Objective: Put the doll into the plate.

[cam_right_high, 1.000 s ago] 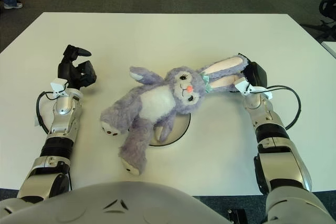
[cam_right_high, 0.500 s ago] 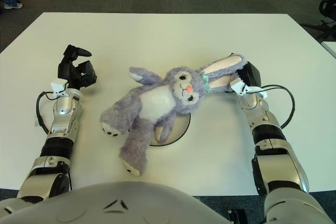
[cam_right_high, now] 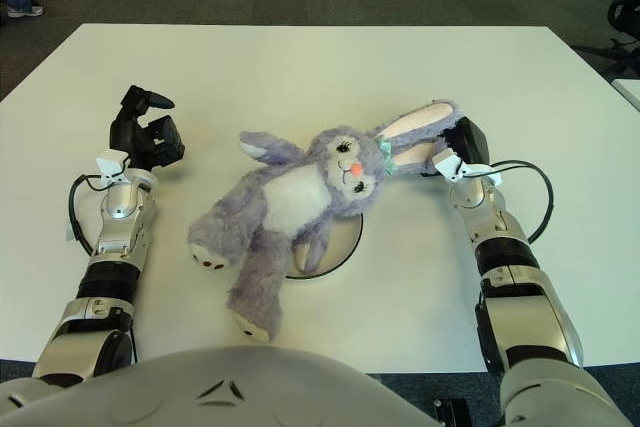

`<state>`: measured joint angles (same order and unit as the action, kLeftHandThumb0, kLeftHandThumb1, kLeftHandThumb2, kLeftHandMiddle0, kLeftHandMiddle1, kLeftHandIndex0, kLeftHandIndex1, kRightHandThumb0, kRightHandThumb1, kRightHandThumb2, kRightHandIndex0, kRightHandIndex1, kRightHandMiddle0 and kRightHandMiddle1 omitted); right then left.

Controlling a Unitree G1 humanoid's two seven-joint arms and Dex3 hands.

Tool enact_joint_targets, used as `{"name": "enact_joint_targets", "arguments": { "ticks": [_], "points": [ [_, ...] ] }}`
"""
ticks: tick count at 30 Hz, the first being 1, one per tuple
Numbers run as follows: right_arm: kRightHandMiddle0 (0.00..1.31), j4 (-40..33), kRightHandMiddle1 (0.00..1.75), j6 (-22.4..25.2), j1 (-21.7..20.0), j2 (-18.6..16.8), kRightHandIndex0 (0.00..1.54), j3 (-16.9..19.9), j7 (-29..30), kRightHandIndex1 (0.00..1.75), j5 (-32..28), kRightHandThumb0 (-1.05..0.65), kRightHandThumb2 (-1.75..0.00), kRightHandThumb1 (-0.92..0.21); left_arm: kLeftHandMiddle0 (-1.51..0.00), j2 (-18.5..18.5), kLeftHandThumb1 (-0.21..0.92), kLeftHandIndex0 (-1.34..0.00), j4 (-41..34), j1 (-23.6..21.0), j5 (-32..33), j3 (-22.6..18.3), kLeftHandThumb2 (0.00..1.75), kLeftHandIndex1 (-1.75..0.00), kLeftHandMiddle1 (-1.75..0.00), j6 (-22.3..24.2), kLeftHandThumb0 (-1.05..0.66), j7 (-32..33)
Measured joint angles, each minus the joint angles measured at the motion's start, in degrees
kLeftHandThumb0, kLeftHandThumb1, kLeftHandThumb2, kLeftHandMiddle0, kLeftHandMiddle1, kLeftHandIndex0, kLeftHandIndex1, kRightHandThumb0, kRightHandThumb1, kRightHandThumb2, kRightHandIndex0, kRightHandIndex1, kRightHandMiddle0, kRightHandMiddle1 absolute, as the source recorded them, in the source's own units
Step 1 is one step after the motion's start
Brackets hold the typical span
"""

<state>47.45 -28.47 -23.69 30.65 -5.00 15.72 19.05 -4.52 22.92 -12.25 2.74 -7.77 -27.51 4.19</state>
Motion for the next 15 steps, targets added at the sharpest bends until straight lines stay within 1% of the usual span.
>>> {"name": "enact_joint_targets", "arguments": {
  "ticks": [12, 15],
  "points": [
    [0.54, -0.95, 1.57, 0.90, -0.01, -1.82, 0.76, 0.84, -0.57, 1.47, -0.41, -0.01, -1.20, -0.29, -1.21, -0.03, 0.44, -0.51, -0.07, 0.00, -0.48, 0.08, 1.16, -1.75, -1.75, 0.04, -0.44, 0.22],
    [0.53, -1.07, 1.57, 0.97, -0.03, -2.50, 0.75, 1.08, -0.59, 1.47, -0.51, -0.01, -1.20, -0.29, -1.22, -0.02, 0.44, -0.52, -0.07, 0.00, -0.72, 0.09, 1.17, -1.75, -1.75, 0.04, -0.44, 0.23]
  ]
}}
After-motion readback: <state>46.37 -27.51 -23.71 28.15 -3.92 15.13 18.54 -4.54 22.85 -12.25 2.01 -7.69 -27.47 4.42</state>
